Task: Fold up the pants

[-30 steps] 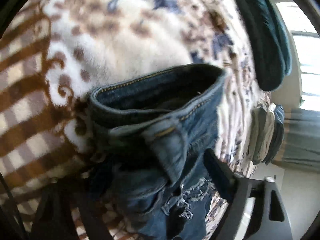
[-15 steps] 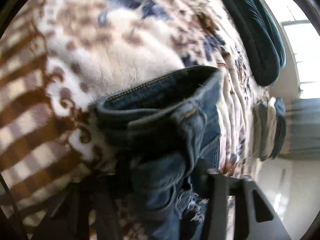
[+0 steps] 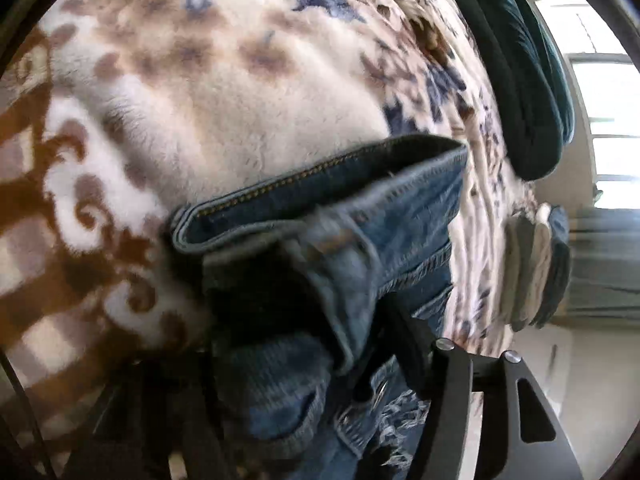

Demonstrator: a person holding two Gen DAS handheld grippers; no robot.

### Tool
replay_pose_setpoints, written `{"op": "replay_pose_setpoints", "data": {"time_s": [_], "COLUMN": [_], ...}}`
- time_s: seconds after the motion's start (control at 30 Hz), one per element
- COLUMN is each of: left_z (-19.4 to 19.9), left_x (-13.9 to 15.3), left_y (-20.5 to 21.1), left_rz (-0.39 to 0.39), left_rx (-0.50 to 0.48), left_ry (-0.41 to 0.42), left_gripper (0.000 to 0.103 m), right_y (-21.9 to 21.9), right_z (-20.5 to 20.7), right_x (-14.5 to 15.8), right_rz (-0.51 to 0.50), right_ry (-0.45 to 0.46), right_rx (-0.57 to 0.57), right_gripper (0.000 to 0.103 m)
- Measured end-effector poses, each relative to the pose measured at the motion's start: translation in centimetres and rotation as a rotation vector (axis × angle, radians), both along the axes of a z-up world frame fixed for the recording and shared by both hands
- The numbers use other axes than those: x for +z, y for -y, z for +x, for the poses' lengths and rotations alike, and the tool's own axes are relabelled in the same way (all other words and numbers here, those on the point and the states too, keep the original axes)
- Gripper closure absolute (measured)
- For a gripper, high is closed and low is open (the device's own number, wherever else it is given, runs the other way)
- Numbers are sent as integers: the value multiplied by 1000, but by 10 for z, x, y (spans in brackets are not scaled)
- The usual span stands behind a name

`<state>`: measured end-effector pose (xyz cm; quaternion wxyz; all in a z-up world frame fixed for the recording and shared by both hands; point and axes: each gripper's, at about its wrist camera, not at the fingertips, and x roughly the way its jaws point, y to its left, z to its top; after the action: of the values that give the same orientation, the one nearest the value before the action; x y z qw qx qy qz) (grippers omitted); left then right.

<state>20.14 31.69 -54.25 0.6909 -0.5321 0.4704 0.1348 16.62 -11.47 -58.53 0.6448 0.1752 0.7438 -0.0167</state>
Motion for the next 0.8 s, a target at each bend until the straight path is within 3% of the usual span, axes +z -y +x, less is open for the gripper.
{"op": "replay_pose_setpoints", "data": {"time_s": [0.07,0.13,0.23,0.43,0.57,0.7,0.8], "left_z": [2,-2,-2,12,14,6,-8], "left_x": [9,25,54,122,156,167,156], "left_y": [5,13,28,93,150,238,311], "left_rz": [33,93,197,409,504,570,600], "left_rx": [-9,-30,-96,-310,-478,-730,-933], "left_ry": [14,40,91,236,346,453,496], "left_gripper": [48,68,80,84,84,84,84], "right_y": [9,16,26,61,88,122,156], "right_z": [-4,-8,-18,-19,-27,-39,-62], "right_x": [0,-1,1,19,26,36,46], "right_rz": [6,8,12,30,53,73,58], "right_ry": [5,10,22,61,77,98,117], "right_rx": [-1,3,-7,-47,-84,-128,-214], "right_gripper": [11,11,11,11,11,11,11]}}
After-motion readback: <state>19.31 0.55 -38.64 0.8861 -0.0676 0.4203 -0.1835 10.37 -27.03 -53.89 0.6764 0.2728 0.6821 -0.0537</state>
